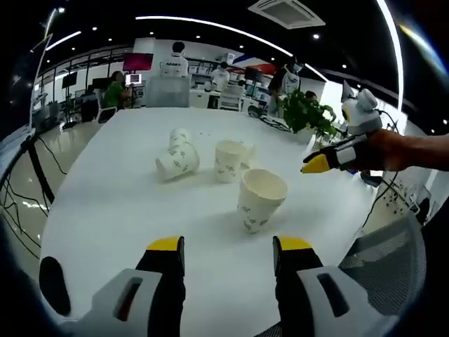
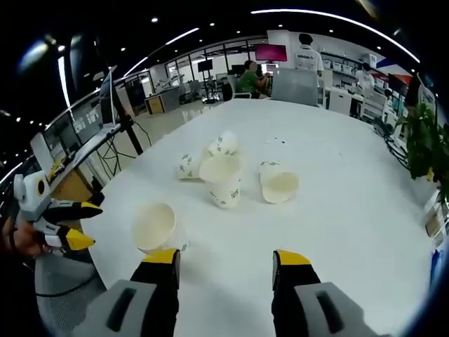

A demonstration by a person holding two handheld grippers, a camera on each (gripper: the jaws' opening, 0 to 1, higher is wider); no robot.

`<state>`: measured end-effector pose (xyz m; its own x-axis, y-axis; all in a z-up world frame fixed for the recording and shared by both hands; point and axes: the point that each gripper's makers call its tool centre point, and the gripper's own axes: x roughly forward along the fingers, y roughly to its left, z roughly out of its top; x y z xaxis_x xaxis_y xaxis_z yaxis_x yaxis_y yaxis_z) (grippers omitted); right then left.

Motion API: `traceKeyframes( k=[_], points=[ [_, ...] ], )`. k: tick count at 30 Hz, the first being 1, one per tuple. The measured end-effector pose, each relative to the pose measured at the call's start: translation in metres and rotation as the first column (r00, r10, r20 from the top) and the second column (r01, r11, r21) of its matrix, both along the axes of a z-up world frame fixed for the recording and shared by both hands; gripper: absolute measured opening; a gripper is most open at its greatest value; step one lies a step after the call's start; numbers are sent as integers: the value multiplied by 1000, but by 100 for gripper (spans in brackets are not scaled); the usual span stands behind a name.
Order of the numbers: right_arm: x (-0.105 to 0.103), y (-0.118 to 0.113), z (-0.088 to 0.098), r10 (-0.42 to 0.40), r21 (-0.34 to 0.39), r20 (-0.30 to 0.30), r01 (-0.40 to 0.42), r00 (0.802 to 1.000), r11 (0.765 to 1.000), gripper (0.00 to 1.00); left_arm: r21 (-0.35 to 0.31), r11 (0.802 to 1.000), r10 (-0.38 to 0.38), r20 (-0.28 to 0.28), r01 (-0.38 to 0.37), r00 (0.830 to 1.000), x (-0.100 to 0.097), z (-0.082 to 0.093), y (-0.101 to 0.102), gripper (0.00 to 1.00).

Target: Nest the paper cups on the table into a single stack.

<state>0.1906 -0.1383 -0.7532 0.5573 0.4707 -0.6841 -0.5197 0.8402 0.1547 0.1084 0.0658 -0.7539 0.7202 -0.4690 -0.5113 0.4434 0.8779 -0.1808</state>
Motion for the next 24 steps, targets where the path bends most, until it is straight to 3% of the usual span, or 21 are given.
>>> traceKeyframes(
  k=[12,24],
  points=[
    [27,21,8,29,9,-7,-29,1000,1000,50,47,998,-41,-1,41,999,-9,-5,0,49],
    [75,34,10,-14,34,-44,15,999,999,46,57,997,-48,8,47,999,-10,-6,0,49]
  ],
)
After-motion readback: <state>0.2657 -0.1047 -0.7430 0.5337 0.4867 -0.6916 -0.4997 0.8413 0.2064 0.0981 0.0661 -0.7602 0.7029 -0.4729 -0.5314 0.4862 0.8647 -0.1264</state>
